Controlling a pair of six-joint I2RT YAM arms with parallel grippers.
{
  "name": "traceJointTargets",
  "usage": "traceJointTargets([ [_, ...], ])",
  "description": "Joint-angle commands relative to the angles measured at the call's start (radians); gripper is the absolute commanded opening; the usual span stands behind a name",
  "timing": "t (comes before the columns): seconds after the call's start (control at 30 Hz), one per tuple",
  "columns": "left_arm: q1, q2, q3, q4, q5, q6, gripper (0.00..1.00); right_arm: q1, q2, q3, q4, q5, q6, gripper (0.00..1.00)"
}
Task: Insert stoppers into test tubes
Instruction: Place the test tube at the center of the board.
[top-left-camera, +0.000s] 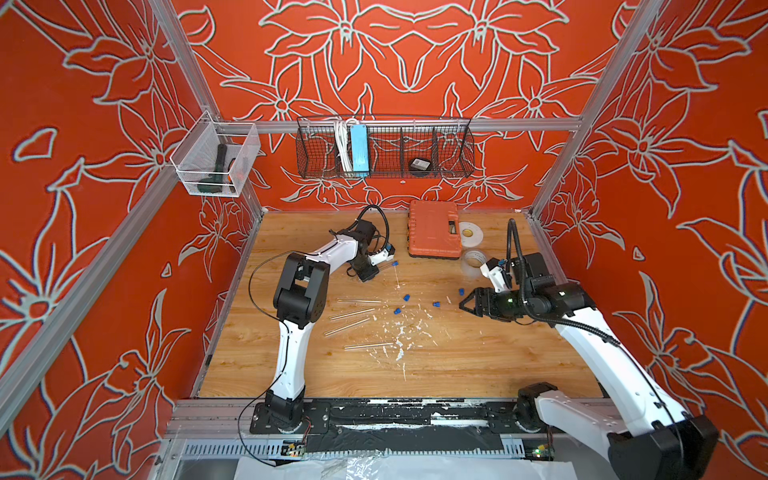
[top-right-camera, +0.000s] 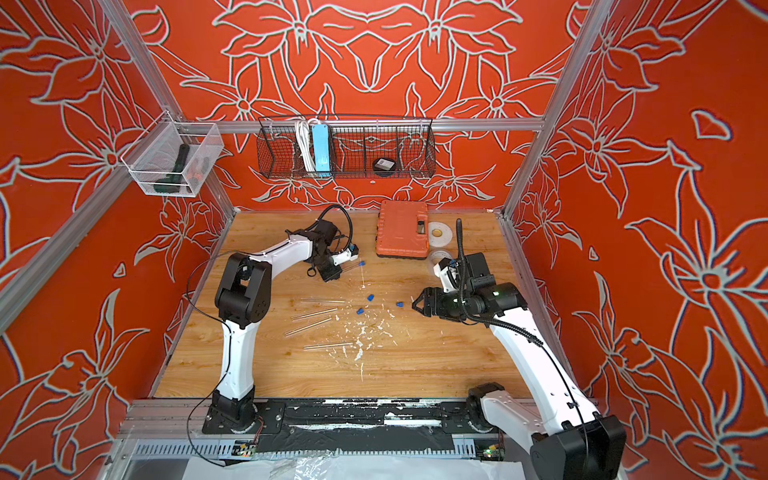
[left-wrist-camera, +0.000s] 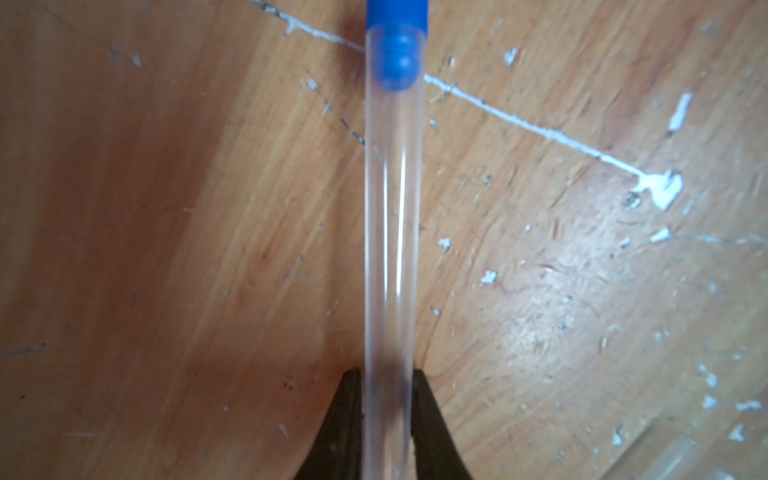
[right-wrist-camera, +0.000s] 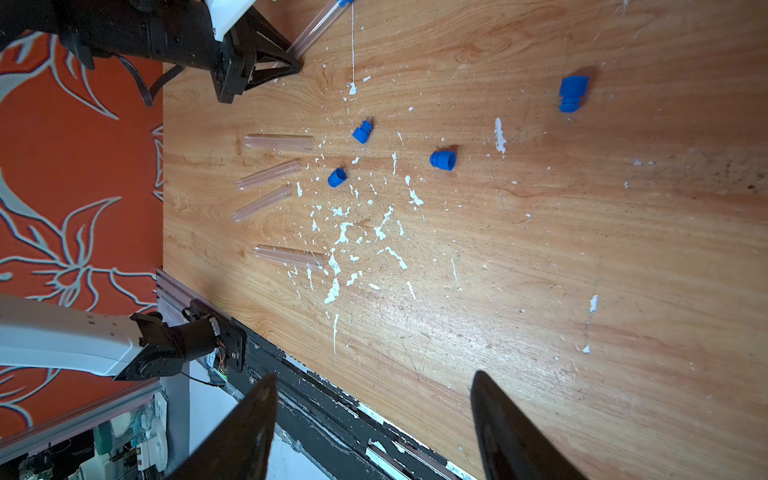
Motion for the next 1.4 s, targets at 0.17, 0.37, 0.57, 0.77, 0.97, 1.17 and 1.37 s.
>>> traceJointTargets([
  [0.17,-0.009,0.048,-0.001,-0.028,-0.004,-0.002,0.19,-0.009,-0.017,-0.013,-0.021,-0.008,0.007,0.73],
  [0.37,-0.009,0.029,-0.003,0.007,0.011,-0.006,0.27,-0.009,-0.018,-0.007,-0.028,-0.005,0.01,0.73],
  [0.57,-0.008,-0.052,-0.021,0.059,0.047,-0.008,0.38,-0.01,-0.021,0.008,-0.04,0.002,0.005,0.73],
  [0.77,-0.005,-0.193,-0.098,0.113,0.071,0.001,0.42,-0.009,-0.02,0.024,-0.051,0.011,-0.014,0.74],
  [0.97,0.015,-0.42,-0.286,0.24,0.155,0.019,0.4,-0.009,-0.005,0.057,-0.062,0.007,-0.063,0.73],
  [1.17,0.016,-0.73,-0.6,0.29,0.291,0.152,0.37,-0.007,0.013,0.095,-0.066,0.008,-0.124,0.72],
  [1.37,-0.048,-1.077,-0.972,0.307,0.348,0.292,0.41,0.002,0.026,0.095,-0.052,0.024,-0.149,0.71],
])
